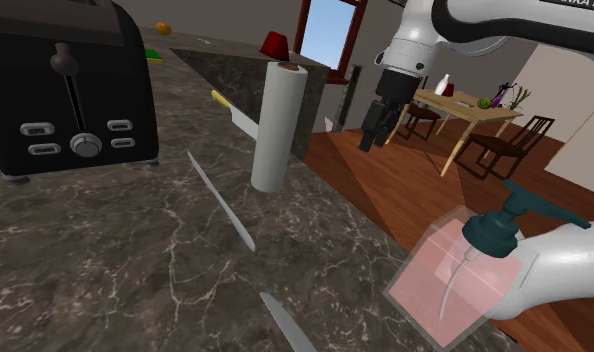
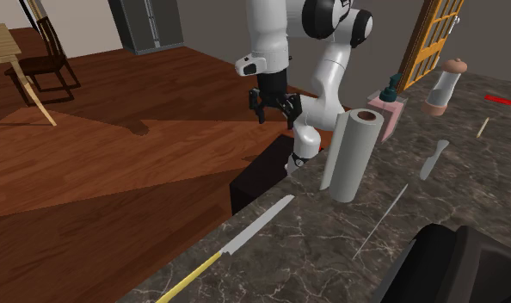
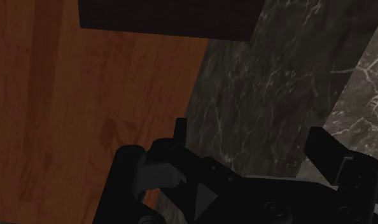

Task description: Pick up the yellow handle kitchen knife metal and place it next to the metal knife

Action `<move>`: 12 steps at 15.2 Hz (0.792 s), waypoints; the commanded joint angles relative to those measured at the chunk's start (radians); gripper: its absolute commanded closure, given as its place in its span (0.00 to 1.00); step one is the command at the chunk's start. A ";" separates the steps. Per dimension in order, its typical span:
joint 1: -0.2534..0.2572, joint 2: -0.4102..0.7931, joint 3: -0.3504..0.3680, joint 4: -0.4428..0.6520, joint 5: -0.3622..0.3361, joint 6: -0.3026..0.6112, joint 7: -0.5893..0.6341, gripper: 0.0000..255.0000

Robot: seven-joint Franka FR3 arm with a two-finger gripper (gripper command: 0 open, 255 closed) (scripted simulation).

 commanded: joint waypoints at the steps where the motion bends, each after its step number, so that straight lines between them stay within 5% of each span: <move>1: 0.000 0.000 0.000 0.000 0.000 0.000 0.000 0.00; 12: 0.013 0.407 0.127 0.303 0.021 0.124 0.206 0.00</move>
